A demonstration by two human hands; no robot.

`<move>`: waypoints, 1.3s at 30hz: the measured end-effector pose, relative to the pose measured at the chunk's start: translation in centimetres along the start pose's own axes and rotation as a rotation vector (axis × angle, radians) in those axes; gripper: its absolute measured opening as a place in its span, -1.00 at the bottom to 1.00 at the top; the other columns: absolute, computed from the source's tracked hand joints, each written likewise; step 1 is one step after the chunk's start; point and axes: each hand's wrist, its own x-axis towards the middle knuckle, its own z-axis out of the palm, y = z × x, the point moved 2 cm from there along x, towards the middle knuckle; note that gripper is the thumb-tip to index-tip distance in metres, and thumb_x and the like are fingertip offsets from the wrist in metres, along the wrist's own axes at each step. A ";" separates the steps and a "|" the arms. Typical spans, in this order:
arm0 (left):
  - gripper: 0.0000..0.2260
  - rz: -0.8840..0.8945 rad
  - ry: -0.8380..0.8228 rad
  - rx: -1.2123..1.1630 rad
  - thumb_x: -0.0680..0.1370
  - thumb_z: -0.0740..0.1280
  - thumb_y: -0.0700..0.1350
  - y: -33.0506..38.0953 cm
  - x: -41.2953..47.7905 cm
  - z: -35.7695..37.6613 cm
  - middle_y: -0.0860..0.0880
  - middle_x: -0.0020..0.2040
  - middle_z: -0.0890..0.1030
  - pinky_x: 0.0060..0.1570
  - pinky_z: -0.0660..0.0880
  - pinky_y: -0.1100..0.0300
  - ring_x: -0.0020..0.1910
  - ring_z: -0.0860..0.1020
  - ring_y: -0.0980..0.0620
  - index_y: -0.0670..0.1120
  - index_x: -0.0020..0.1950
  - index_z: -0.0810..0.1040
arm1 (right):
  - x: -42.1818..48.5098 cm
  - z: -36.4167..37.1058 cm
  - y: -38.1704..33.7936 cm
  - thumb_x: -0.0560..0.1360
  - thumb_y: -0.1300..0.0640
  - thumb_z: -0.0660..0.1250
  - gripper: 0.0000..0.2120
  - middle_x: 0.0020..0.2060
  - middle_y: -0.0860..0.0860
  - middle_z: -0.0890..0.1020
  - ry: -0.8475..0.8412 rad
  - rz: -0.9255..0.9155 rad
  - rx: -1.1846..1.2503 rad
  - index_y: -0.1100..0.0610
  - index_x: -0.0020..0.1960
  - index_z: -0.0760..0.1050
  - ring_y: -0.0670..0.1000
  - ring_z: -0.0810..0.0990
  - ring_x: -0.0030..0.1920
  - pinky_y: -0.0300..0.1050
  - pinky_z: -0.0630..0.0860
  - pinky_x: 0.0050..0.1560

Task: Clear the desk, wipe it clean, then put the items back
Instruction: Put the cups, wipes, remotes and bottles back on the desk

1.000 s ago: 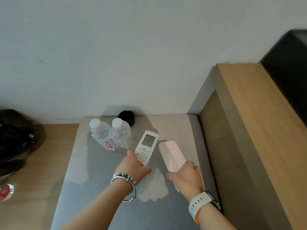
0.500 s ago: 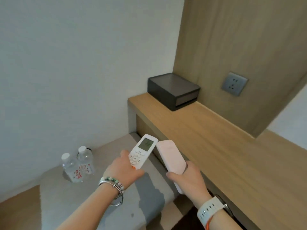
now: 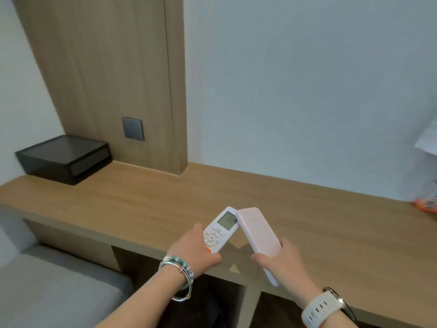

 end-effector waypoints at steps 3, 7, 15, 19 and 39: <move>-0.62 0.073 -0.035 -0.009 0.35 0.36 0.04 7.8 -0.1 4.8 0.12 -0.14 0.51 -0.40 0.40 0.26 -0.25 0.54 0.13 0.03 0.05 0.27 | -0.7 -7.8 5.5 0.24 -0.11 0.47 -0.43 0.02 -0.03 0.44 0.060 0.064 -0.011 0.05 0.12 0.33 -0.01 0.50 -0.02 0.01 0.56 -0.07; -0.57 0.131 -0.084 -0.052 0.32 0.36 0.07 16.8 -0.2 11.4 0.08 -0.10 0.54 -0.24 0.57 0.12 -0.21 0.58 0.06 0.00 0.09 0.27 | -1.8 -17.0 12.2 0.26 -0.10 0.47 -0.44 0.03 -0.01 0.43 0.145 0.122 0.003 0.05 0.12 0.30 0.00 0.50 -0.02 0.00 0.56 -0.07; -0.60 0.265 -0.173 -0.004 0.35 0.37 0.06 28.9 0.5 21.0 0.02 -0.01 0.49 -0.20 0.52 0.16 -0.14 0.55 0.05 0.01 0.08 0.30 | -2.7 -28.5 23.1 0.20 -0.14 0.47 -0.39 0.02 -0.01 0.44 0.257 0.285 0.012 0.08 0.11 0.32 -0.01 0.51 -0.04 0.01 0.60 -0.08; -0.56 0.349 -0.220 0.099 0.41 0.34 0.06 33.9 3.0 24.9 0.01 0.07 0.36 -0.06 0.46 0.16 0.02 0.48 0.00 -0.04 0.20 0.31 | -1.2 -32.2 27.7 0.12 -0.19 0.45 -0.32 0.01 -0.02 0.45 0.278 0.374 0.007 0.05 0.13 0.31 -0.02 0.52 -0.04 0.01 0.61 -0.07; -0.42 0.514 -0.315 0.248 0.42 0.37 0.07 60.5 16.6 40.7 -0.03 0.21 0.36 0.10 0.47 0.20 0.16 0.42 0.03 -0.02 0.38 0.29 | 12.2 -55.3 42.8 0.03 -0.26 0.40 -0.28 -0.05 -0.04 0.50 0.416 0.586 0.016 0.01 0.10 0.31 0.04 0.53 -0.02 0.03 0.61 -0.09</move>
